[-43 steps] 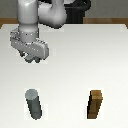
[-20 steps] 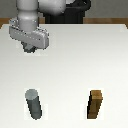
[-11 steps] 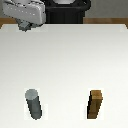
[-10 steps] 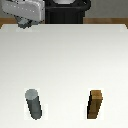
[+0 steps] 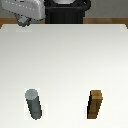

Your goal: Put the loop with the handle onto the peg.

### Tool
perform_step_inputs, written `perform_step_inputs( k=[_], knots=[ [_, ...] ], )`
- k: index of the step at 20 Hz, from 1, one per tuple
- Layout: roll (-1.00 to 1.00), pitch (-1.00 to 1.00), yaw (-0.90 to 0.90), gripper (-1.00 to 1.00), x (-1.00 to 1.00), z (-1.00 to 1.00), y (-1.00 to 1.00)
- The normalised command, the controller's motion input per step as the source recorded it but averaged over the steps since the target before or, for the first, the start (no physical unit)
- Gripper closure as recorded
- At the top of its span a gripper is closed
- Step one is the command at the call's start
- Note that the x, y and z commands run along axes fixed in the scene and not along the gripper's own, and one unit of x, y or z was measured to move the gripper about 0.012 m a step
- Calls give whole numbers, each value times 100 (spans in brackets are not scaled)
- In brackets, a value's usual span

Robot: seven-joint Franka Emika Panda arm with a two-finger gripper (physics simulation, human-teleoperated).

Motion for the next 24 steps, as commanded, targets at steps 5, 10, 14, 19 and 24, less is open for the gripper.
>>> perform_step_inputs(
  k=[5, 10, 14, 19, 24],
  knots=[
    [0, 0, 41, 100, 0, 0, 0],
    [0, 0, -63, 100, 0, 0, 0],
    [0, 0, -92, 100, 0, 0, 0],
    [0, 0, -86, 100, 0, 0, 0],
    [0, 0, -87, 100, 0, 0, 0]
  ],
)
